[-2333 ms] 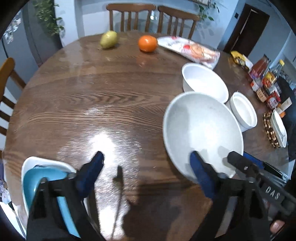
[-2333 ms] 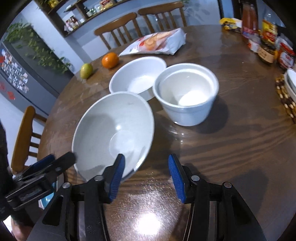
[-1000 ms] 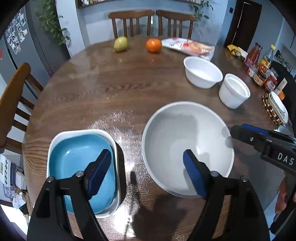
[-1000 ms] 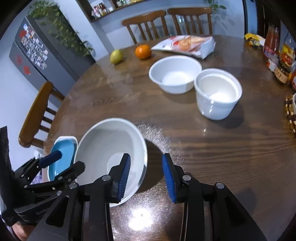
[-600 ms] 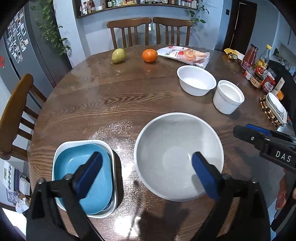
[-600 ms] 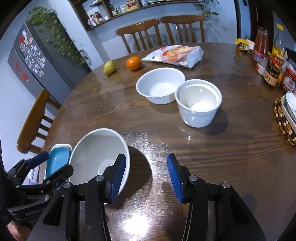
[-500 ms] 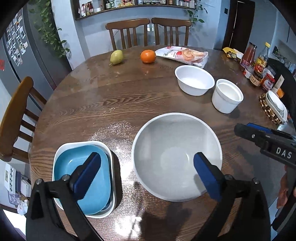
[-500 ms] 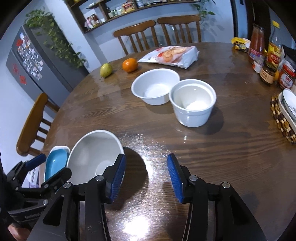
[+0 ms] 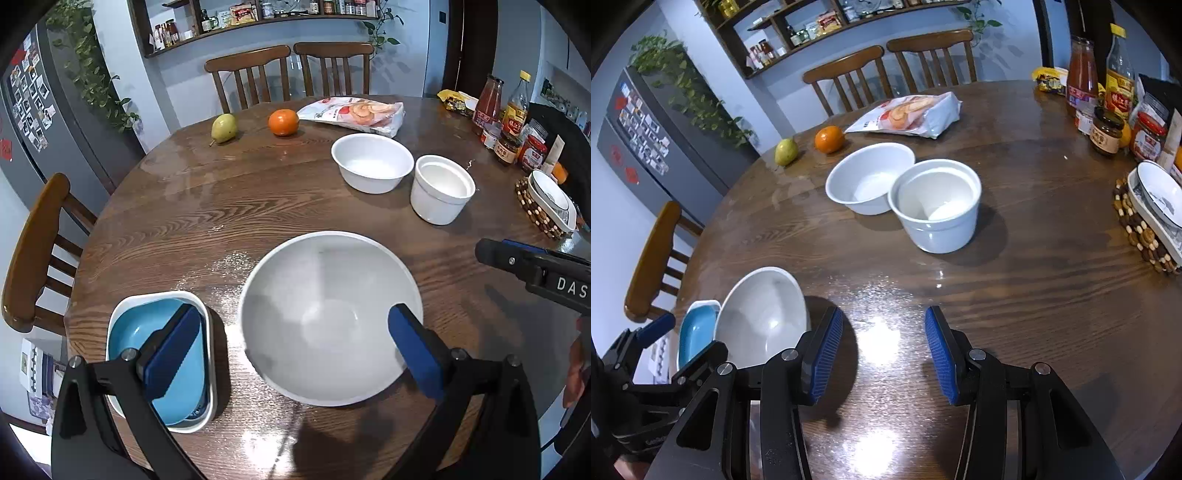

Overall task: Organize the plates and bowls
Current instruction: 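Lift the large white bowl with the left gripper toward the plate stack, then lower the large bowl onto the teal plate and open the left gripper, then grasp the rim of the medium white bowl with the right gripper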

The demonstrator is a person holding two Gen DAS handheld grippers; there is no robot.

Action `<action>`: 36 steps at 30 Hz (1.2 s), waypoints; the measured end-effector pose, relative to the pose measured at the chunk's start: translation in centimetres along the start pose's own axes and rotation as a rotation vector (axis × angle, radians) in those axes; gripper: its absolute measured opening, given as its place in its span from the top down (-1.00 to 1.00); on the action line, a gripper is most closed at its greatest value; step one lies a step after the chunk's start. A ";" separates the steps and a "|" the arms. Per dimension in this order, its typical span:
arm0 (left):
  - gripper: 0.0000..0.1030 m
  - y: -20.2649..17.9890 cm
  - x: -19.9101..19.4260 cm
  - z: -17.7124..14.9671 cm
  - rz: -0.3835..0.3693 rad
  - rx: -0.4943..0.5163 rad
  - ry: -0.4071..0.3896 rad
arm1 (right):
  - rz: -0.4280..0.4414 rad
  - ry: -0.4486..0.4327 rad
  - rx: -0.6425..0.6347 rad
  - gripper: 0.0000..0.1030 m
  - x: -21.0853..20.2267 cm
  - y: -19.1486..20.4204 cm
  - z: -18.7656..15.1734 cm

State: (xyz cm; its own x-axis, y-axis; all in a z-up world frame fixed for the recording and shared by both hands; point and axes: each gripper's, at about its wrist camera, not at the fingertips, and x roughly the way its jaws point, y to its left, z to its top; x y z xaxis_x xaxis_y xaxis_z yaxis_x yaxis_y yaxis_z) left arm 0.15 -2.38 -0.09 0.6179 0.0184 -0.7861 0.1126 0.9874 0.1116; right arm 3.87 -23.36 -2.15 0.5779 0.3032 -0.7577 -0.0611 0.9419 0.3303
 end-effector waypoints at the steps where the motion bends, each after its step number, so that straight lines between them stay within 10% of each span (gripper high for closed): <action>1: -0.97 -0.2 0.0 0.0 0.000 0.002 0.000 | -0.001 0.000 0.001 0.07 -0.1 -0.2 0.0; 20: -0.97 -5.9 0.3 3.0 -0.088 0.006 -0.027 | -0.047 -0.028 -0.006 0.07 -1.9 -5.2 0.5; 36: -0.97 -8.3 4.9 12.0 -0.201 -0.136 0.046 | -0.081 -0.064 -0.070 0.07 -2.6 -7.8 8.7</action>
State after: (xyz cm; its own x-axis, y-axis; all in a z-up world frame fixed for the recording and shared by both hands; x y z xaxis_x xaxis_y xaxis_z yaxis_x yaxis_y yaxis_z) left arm 11.60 -12.36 2.43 0.5573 -0.1764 -0.8113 0.1222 0.9840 -0.1299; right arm 9.94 -32.78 2.13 0.6342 0.2178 -0.7419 -0.0673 0.9714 0.2277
